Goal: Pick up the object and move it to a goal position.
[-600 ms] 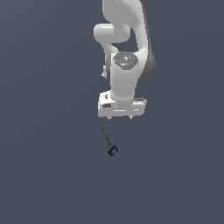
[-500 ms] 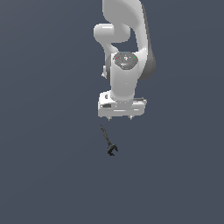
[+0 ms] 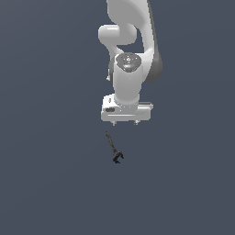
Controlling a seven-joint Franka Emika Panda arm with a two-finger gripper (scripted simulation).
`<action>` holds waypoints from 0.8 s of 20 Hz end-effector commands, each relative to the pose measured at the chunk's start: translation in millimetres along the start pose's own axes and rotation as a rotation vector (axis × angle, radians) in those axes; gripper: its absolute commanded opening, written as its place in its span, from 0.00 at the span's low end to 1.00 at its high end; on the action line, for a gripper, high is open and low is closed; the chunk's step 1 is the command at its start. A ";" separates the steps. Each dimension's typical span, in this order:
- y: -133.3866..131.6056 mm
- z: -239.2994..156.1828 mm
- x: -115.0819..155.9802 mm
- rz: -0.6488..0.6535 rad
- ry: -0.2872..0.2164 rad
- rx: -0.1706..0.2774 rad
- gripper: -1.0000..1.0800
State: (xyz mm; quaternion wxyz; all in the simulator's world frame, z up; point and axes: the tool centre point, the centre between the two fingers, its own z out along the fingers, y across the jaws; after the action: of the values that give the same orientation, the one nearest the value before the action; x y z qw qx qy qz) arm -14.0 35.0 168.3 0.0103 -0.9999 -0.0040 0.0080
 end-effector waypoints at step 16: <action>27.9 52.6 20.3 -0.132 0.007 -0.014 0.96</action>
State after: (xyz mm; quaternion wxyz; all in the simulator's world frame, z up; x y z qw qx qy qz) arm 2.9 13.4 125.2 0.0050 -0.9983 -0.0578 0.0043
